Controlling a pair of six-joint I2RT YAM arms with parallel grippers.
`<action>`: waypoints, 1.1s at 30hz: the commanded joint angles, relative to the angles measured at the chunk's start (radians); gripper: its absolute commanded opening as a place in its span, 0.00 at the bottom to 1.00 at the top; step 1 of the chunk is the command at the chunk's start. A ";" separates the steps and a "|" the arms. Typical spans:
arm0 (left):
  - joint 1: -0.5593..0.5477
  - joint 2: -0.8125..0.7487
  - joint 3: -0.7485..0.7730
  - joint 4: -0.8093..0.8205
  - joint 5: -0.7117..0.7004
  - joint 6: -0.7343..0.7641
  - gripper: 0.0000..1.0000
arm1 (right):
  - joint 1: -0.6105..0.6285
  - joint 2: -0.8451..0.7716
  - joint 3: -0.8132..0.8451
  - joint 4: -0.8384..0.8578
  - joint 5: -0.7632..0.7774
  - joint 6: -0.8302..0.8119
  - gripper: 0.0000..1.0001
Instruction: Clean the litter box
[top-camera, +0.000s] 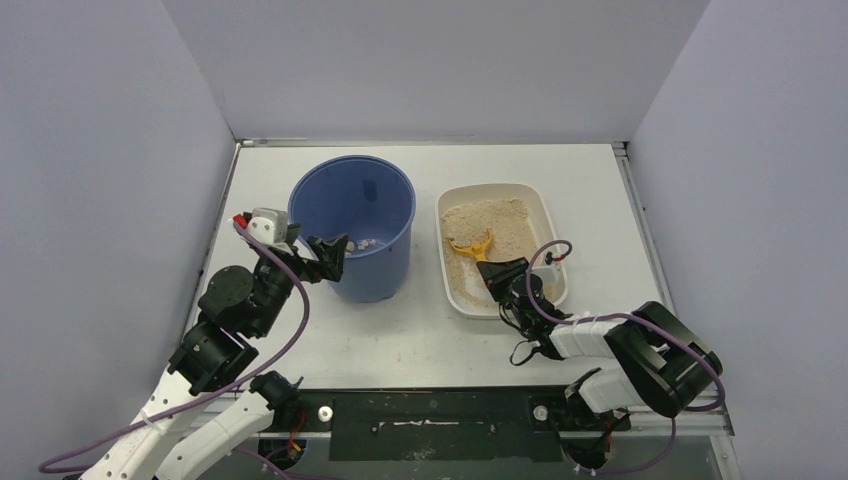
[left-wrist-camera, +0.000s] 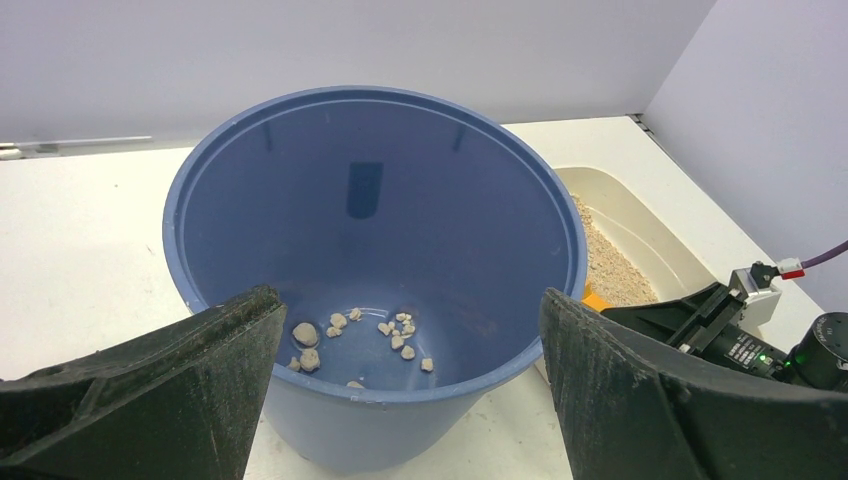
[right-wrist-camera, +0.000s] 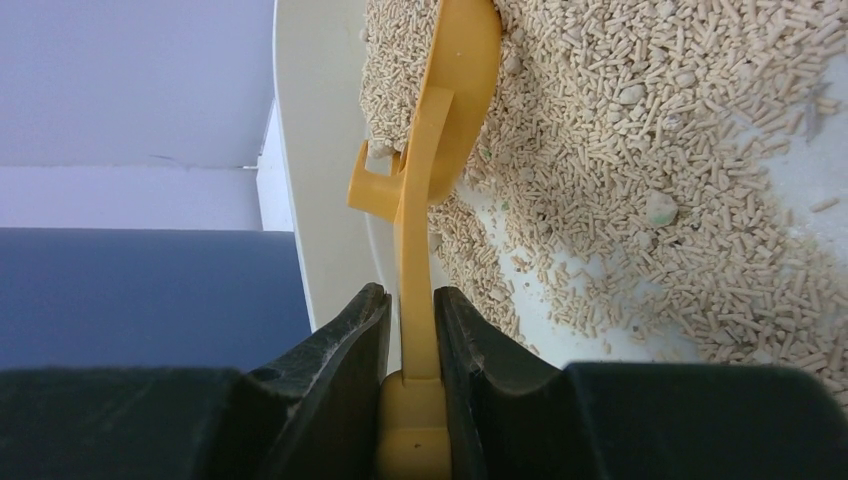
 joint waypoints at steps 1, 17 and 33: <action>0.007 0.008 0.007 0.050 0.009 0.001 0.97 | -0.052 0.015 -0.044 0.207 -0.085 -0.029 0.00; 0.006 0.028 0.006 0.050 0.005 0.003 0.97 | -0.136 -0.026 -0.123 0.441 -0.266 -0.054 0.00; 0.008 0.030 0.007 0.049 0.004 0.005 0.97 | -0.188 -0.194 -0.190 0.402 -0.308 -0.046 0.00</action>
